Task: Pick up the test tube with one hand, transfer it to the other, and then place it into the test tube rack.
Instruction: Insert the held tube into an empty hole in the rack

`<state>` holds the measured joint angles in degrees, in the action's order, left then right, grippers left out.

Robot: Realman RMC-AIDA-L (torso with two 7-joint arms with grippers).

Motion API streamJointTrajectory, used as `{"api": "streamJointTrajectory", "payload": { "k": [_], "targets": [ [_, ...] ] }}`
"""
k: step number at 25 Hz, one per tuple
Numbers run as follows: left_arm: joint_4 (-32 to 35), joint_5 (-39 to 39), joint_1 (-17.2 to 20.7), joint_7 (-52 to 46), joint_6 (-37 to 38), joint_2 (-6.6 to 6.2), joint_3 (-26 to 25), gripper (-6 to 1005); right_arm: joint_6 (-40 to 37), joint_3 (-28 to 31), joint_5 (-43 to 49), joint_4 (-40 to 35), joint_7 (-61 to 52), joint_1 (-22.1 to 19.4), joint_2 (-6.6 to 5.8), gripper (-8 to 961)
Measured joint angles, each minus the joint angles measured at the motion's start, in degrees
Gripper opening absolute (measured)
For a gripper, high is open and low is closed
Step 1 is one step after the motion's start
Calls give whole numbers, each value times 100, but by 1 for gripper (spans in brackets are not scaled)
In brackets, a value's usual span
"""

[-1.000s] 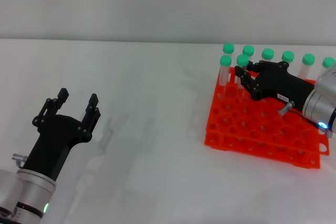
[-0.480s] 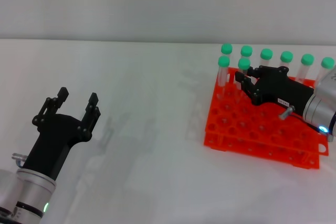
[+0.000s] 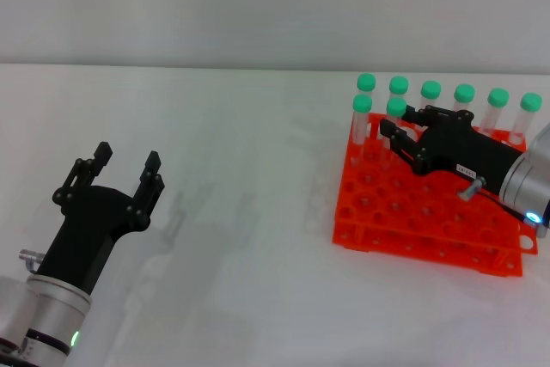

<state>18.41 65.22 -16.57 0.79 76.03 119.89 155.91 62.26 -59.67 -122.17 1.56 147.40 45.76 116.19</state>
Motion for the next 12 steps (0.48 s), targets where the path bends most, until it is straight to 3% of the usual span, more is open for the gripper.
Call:
{"api": "streamJointTrajectory", "payload": {
  "k": [6, 12],
  "targets": [
    [-3, -1, -5, 0, 6, -1, 0, 653, -14, -37, 7, -3, -6, -6, 0, 356],
    [-12, -2, -9, 0, 9, -1, -8, 653, -38, -46, 12, -13, -27, -42, 0, 579]
  ]
}}
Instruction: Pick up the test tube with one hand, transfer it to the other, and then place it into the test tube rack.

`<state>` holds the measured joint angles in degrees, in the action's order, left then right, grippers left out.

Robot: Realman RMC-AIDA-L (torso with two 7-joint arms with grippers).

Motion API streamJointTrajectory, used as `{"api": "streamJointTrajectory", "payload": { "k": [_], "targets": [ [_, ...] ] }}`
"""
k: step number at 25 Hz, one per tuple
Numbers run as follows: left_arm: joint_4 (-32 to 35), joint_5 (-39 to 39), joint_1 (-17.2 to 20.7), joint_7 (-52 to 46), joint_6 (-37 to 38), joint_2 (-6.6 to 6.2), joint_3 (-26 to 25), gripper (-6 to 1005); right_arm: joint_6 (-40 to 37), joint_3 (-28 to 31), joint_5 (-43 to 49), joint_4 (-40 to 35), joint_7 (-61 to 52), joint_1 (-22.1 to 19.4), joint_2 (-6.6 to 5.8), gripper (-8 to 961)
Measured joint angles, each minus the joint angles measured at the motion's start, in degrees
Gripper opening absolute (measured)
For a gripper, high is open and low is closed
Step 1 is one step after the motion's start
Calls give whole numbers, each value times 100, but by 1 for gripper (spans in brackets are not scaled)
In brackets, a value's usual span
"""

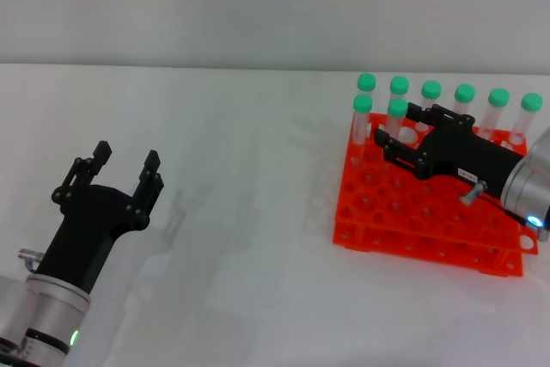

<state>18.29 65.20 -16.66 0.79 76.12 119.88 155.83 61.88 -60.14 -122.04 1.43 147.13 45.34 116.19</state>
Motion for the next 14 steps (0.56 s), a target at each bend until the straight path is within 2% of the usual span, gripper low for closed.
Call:
{"api": "streamJointTrajectory", "payload": {
  "k": [5, 14],
  "targets": [
    [-3, -1, -3, 0, 0, 0, -12, 653, 128, 10, 0, -96, -145, -205, 0, 724],
    [0, 2, -15, 0, 5, 0, -26, 652, 715, 53, -39, -430, -280, -915, -1, 724]
  ]
}}
